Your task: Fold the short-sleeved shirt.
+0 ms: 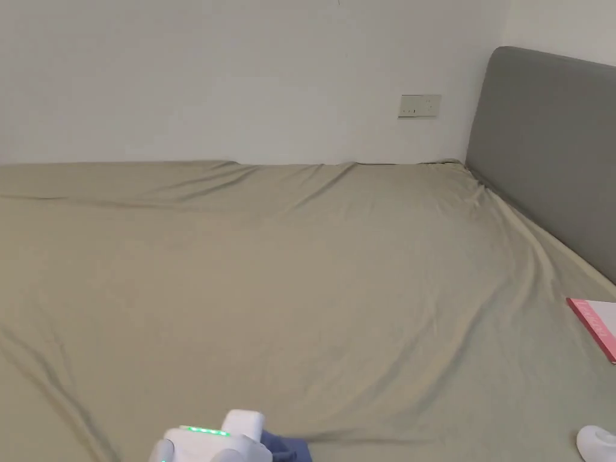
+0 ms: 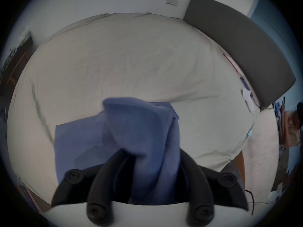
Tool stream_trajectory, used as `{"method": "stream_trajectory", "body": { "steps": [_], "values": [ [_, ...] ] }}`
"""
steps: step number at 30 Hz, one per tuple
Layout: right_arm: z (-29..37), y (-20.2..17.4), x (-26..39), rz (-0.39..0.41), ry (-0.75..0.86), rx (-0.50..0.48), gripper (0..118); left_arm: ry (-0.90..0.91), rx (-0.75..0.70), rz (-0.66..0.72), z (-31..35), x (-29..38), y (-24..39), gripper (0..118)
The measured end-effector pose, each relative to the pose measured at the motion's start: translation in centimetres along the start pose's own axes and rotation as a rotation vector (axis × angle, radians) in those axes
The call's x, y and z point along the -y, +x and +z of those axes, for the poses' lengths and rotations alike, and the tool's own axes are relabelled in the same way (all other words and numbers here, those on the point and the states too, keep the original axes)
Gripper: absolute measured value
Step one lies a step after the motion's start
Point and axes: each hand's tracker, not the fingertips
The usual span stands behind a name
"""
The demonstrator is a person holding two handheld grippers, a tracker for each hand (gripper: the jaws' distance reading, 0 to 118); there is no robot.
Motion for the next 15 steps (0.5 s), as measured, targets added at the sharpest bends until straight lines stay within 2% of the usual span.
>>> {"method": "stream_trajectory", "body": {
  "steps": [3, 5, 6, 7, 8, 12, 14, 15],
  "values": [
    [0.4, 0.7, 0.5, -0.034, -0.01, 0.027, 7, 0.058, 0.002, 0.046, 0.7, 0.5, -0.3, 44],
    [0.5, 1.3, 0.7, -0.06, -0.017, 0.02, 7, 0.078, 0.092, 0.092, 1.1, 0.3, -1.8, 53],
    [0.3, 1.4, 0.7, -0.071, -0.02, 0.014, 7, 0.056, 0.126, 0.12, 1.1, 0.1, -2.4, 75],
    [0.1, 1.5, 0.7, -0.08, -0.025, 0.013, 7, 0.032, 0.144, 0.148, 1.7, 0.0, -2.7, 105],
    [0.0, 1.3, 0.6, -0.08, -0.028, 0.018, 7, 0.081, 0.173, 0.175, 3.1, 0.2, -3.5, 110],
    [-0.4, 0.8, 0.3, -0.069, -0.018, 0.011, 7, 0.424, 0.261, 0.216, 10.9, -0.2, -7.1, 109],
    [-0.8, 0.4, 0.2, -0.068, -0.017, -0.01, 7, 0.492, 0.204, 0.238, 13.8, -0.9, -9.0, 110],
    [-1.1, 0.2, 0.1, -0.063, -0.017, -0.018, 7, 0.466, 0.137, 0.246, 14.5, -1.1, -9.4, 109]
  ]
}}
